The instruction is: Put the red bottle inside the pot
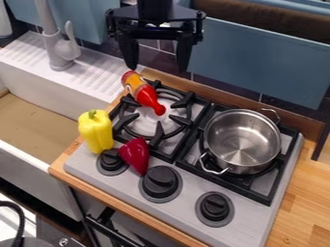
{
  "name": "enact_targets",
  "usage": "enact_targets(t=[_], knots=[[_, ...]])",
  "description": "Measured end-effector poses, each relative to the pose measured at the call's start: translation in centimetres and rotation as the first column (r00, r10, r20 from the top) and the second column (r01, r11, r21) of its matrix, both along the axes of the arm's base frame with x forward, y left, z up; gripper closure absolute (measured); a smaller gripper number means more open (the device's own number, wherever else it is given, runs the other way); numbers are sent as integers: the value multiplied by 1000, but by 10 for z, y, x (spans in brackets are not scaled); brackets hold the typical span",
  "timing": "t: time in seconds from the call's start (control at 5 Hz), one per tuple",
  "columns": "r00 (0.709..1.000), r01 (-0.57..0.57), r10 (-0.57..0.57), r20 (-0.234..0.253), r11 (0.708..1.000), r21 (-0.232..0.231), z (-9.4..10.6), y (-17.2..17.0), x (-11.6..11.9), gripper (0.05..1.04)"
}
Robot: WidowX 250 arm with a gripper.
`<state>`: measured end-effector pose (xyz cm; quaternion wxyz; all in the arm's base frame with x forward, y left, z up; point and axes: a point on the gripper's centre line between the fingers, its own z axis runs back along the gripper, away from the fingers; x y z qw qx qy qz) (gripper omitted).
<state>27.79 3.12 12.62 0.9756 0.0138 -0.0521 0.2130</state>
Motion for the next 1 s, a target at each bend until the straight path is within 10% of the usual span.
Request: enact_targets(t=[0.4,1.0], knots=[[989,-125,122,-88,992,-33,-15,9,-10,83],[891,-453,452,-26,891,-24,-35,36,-26,83]])
